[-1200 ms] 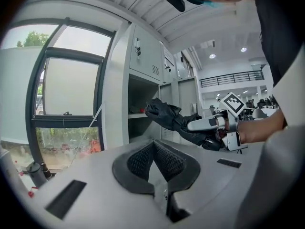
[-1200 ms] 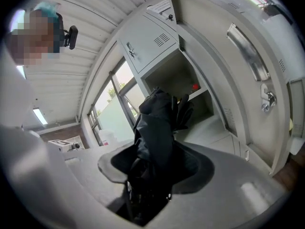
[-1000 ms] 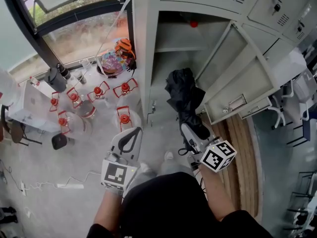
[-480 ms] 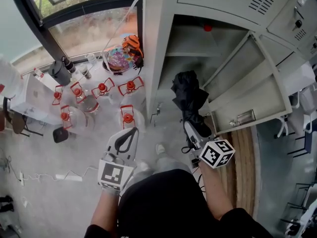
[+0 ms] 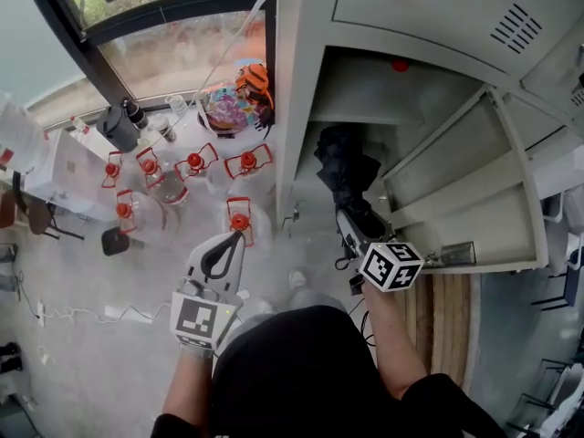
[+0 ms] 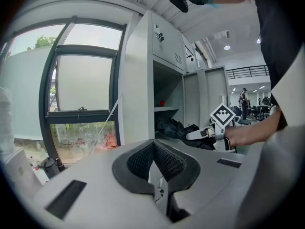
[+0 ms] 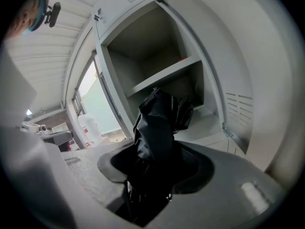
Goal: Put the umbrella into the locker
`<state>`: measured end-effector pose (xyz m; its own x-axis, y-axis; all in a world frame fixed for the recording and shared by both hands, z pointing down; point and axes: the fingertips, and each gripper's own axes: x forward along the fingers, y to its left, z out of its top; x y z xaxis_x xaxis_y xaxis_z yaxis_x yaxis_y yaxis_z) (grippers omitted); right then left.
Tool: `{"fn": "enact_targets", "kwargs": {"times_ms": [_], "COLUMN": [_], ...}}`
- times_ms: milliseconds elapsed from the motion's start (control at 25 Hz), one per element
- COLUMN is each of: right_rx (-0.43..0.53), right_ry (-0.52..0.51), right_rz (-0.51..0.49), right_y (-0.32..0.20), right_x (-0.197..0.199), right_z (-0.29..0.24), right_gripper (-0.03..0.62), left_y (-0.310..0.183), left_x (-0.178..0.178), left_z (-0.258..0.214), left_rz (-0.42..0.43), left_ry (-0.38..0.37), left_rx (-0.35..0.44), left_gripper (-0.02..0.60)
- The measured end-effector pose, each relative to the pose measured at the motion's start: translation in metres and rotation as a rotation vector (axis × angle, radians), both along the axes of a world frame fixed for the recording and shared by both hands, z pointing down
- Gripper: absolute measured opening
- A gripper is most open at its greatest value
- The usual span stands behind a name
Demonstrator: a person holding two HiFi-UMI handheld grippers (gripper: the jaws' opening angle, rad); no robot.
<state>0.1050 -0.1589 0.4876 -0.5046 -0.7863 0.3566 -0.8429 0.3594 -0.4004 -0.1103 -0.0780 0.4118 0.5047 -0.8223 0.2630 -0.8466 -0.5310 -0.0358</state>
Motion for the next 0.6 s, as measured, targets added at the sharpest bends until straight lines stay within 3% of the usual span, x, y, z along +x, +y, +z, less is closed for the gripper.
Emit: {"fn": "enact_targets", "kwargs": {"times_ms": [160,280,440,600], "right_rx": [-0.020,-0.033,-0.045,-0.039], "right_ry": [0.013,0.023,0.052,0.116], "right_rz": [-0.020,-0.032,-0.054,-0.073], "right_y": [-0.027,-0.043,-0.061,-0.077], "right_x": [-0.007,-0.013,-0.022,-0.030], "right_z": [0.011,0.017,0.025,0.032], "right_gripper": [0.209,0.210,0.210,0.212], "left_y": [-0.008,-0.010,-0.012,-0.012], "left_x": [-0.005,-0.010,-0.014,-0.014], "left_z": [0.002,0.000,0.003,0.004], "left_rz": [-0.012,-0.067,-0.083,-0.124], "left_ry": [-0.037,-0.005,-0.027,-0.003], "left_rx": [0.020,-0.012,0.002,-0.028], "left_gripper": [0.005,0.005,0.005,0.005]}}
